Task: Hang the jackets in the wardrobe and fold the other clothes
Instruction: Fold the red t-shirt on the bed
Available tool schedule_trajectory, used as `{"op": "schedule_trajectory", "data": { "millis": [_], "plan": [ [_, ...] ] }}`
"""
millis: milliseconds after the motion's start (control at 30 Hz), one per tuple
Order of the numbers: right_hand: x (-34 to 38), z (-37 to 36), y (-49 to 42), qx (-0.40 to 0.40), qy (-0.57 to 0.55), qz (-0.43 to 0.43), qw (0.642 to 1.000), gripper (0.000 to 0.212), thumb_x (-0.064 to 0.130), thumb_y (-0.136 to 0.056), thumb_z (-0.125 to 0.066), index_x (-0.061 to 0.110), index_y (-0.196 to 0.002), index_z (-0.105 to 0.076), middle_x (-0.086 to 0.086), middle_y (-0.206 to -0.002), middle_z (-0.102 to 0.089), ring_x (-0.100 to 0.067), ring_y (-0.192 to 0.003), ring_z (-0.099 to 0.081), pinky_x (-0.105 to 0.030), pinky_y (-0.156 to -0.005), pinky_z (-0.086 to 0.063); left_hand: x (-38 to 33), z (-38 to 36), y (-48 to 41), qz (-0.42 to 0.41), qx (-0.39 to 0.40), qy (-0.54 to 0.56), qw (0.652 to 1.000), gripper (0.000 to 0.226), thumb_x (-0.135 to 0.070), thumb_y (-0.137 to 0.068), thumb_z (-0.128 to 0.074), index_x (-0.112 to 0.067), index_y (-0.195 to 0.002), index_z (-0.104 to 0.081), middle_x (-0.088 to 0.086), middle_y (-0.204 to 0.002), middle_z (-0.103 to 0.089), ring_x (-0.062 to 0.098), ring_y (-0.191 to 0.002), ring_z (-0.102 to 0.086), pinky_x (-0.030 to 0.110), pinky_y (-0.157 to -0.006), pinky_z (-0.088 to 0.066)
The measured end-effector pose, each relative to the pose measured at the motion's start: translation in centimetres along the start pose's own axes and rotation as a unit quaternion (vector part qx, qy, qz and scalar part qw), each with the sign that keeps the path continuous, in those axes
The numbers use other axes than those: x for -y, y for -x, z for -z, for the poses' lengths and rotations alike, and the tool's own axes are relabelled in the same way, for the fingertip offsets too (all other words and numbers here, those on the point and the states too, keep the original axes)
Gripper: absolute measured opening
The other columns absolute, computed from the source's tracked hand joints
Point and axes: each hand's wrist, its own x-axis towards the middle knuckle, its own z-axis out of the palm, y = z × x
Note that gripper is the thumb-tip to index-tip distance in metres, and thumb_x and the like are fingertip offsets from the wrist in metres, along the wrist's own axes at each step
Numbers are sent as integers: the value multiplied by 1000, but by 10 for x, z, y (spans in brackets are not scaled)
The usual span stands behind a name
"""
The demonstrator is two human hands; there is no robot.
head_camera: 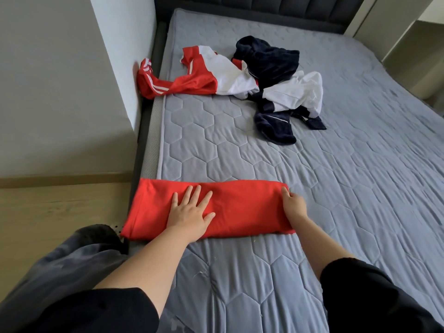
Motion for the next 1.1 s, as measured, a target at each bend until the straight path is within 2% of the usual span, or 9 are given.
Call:
{"op": "schedule_trajectory", "data": {
  "millis": [100, 200, 333, 400, 467, 633, 767, 900, 1100],
  "plan": [
    [2, 10, -6, -17, -29, -22, 999, 53, 35, -97, -47, 10, -52, -36, -4, -53, -38, -24, -58, -39, -36, -53, -26, 0, 0, 0, 0, 2, -1, 1000, 63, -58, -95, -21, -37, -149, 2, -2, -159, 7, 18, -146, 10, 50, -114, 4],
    [-6, 16, -9, -73, -37, -43, 996, 51, 33, -97, -48, 8, -53, -41, -6, -56, -44, -26, -65, -44, -33, -61, -29, 5, 1, 0, 20, 10, 1, 1000, 62, -59, -95, -20, -38, -149, 3, -4, -159, 7, 15, -145, 10, 50, -114, 4],
    [-5, 6, 5, -101, 7, -51, 994, 38, 32, -98, -41, 4, -77, -55, -14, -86, -58, -34, -92, -56, -33, -75, -35, 11, 2, 1, 29, 22, 6, 999, 62, -59, -95, -18, -37, -149, 4, -5, -159, 8, 13, -145, 11, 50, -114, 5],
    [9, -2, 15, -163, 84, 15, 983, 23, 21, -96, -42, 4, -101, -57, -16, -113, -57, -35, -112, -49, -39, -88, -35, 13, 2, 2, 19, 20, 10, 1000, 62, -58, -96, -18, -35, -149, 4, -4, -159, 8, 13, -145, 11, 50, -114, 6],
    [29, -11, 27, -196, 106, 138, 965, 33, 6, -89, -46, 3, -121, -52, -17, -129, -49, -34, -123, -40, -42, -100, -28, 15, 1, 2, 5, 8, 12, 1000, 62, -57, -96, -18, -34, -150, 3, -3, -159, 7, 14, -145, 11, 49, -114, 7],
    [72, -66, 75, -69, 137, 333, 930, 46, 10, -90, -46, 5, -136, -42, -17, -151, -28, -32, -139, -25, -43, -114, -16, 24, 2, 0, -18, -27, 29, 999, 56, -50, -98, -19, -35, -150, -4, -4, -159, 0, 15, -145, 10, 45, -115, 8],
    [65, -112, 96, 25, 131, 312, 941, 49, 29, -99, -34, 13, -146, -29, -5, -158, -14, -16, -146, -8, -38, -116, -1, 43, 8, -7, 53, -48, 36, 997, 55, -46, -98, -25, -35, -150, -11, -7, -159, 0, 18, -146, 9, 49, -115, 2],
    [49, -132, 93, 39, 228, 306, 924, 57, 36, -99, -28, 14, -150, -16, -5, -159, -8, -16, -146, -3, -38, -116, 4, 72, 15, -14, 101, -3, 39, 994, 71, -64, -91, -31, -35, -150, -7, -5, -159, -3, 22, -146, 8, 50, -114, 1],
    [48, -142, 87, 44, 275, 297, 913, 62, 38, -98, -26, 14, -151, -7, -6, -159, -2, -17, -146, 0, -40, -116, 5, 89, 37, -34, 99, -28, 10, 995, 69, -71, -77, -52, -26, -129, -52, -2, -132, -52, 21, -127, -39, 45, -106, -27]
  ]
}}
